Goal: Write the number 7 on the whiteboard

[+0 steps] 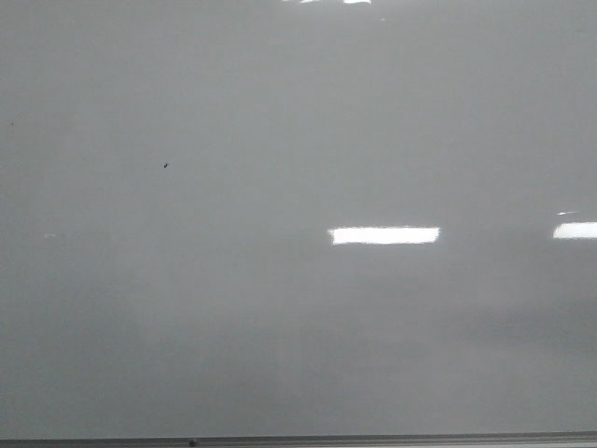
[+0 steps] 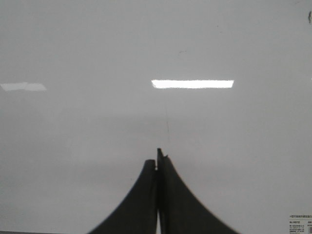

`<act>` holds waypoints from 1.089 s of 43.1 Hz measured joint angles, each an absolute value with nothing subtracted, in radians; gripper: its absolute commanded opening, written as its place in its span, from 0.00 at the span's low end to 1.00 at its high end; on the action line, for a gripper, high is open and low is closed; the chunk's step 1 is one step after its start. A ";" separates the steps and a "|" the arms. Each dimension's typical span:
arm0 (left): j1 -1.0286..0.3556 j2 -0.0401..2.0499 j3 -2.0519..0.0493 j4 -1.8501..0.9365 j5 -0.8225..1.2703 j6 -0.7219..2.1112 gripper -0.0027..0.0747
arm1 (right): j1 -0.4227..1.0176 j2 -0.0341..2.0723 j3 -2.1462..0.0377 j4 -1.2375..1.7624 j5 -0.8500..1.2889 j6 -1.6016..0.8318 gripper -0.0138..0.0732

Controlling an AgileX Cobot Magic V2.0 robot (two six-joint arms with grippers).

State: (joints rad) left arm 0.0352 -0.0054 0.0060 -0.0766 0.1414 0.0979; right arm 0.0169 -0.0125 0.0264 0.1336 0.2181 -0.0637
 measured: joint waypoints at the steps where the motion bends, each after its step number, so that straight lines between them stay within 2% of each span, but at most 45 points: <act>1: 0.035 -0.005 0.006 -0.077 0.141 0.098 0.01 | 0.017 -0.012 0.026 0.134 0.218 -0.064 0.08; 19: 0.035 -0.005 0.006 -0.077 0.107 0.098 0.01 | 0.017 -0.012 0.026 0.134 0.210 -0.064 0.08; 28: 0.035 -0.005 0.004 -0.086 -0.038 0.098 0.01 | 0.017 -0.012 0.017 0.140 0.162 -0.064 0.08; 34: 0.035 -0.005 -0.040 -0.096 -0.099 0.098 0.01 | 0.017 -0.012 -0.077 0.144 0.198 -0.064 0.08; 41: 0.035 0.017 -0.190 -0.091 0.026 0.098 0.01 | 0.017 0.014 -0.217 0.144 0.298 -0.064 0.09; 47: 0.035 0.134 -0.318 -0.070 0.203 0.102 0.01 | 0.017 0.133 -0.319 0.146 0.371 -0.064 0.09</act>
State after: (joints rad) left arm 0.0352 0.1337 -0.3179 -0.0704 0.2028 0.1016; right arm 0.0169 0.1331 -0.3189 0.1458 0.3712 -0.0637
